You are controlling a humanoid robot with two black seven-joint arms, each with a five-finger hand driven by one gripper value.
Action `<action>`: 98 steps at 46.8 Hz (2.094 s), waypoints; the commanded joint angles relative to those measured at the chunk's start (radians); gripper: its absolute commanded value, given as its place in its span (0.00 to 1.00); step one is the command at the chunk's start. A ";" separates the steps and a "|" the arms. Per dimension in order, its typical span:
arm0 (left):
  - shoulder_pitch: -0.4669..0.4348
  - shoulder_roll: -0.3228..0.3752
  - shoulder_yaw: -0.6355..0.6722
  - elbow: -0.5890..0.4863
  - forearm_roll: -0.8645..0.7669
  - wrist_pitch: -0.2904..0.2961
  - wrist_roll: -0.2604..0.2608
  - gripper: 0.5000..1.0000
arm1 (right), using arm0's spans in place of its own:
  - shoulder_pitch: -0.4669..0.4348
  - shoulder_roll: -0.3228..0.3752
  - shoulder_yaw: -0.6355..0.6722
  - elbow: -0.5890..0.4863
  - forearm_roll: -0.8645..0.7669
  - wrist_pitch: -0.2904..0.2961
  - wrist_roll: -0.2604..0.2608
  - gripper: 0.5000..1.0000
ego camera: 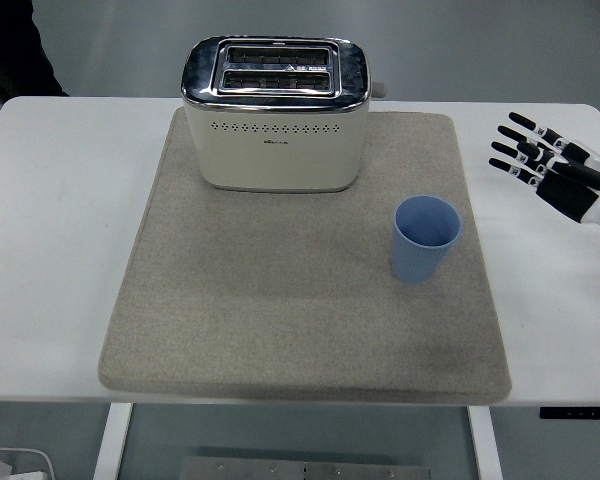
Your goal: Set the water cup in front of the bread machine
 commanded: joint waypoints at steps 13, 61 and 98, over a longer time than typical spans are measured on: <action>-0.002 0.000 0.000 0.000 0.000 0.000 0.000 1.00 | -0.077 -0.113 0.004 0.022 -0.044 0.020 0.067 0.85; -0.006 0.000 0.000 0.000 0.000 0.000 0.000 1.00 | -0.238 -0.277 0.011 0.284 -0.628 -0.047 0.495 0.84; -0.009 0.000 0.000 -0.002 0.000 0.000 0.000 1.00 | -0.323 -0.165 0.002 0.468 -0.754 -0.390 0.495 0.84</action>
